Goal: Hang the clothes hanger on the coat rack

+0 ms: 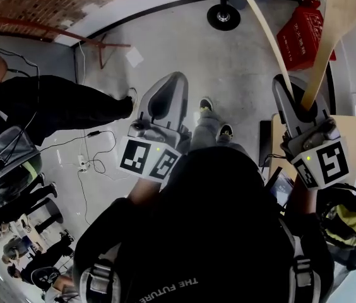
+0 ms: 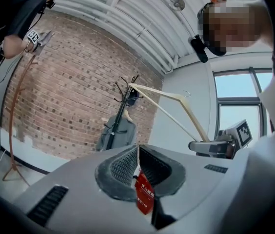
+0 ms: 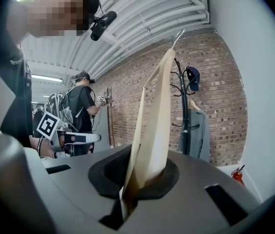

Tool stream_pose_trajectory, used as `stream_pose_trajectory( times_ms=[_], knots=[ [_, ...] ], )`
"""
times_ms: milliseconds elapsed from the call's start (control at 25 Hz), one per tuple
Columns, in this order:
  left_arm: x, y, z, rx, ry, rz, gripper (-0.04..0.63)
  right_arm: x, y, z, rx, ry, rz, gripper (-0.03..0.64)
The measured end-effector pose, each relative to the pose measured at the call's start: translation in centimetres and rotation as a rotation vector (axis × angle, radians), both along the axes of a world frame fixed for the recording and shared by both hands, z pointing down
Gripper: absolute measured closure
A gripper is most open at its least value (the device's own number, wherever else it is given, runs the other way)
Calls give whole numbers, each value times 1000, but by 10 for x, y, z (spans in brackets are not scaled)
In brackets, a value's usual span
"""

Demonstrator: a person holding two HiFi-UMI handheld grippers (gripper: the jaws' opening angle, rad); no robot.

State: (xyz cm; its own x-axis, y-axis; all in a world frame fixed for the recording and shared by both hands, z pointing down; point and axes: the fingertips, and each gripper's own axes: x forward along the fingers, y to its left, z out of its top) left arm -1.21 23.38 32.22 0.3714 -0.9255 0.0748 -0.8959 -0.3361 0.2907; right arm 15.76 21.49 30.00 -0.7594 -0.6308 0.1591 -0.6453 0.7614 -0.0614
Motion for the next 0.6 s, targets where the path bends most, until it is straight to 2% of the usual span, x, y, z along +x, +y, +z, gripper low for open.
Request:
stream_pose_trajectory(
  times_ms=[160, 360, 600],
  knots=[
    [-22, -40, 3, 13, 22, 12, 565, -23, -37, -3, 6, 17, 15, 598],
    [-70, -94, -2, 33, 38, 9, 565, -70, -91, -10, -12, -10, -9, 598],
    [-115, -132, 2, 32, 73, 6, 565, -114, -128, -17, 11, 22, -17, 597]
  ],
)
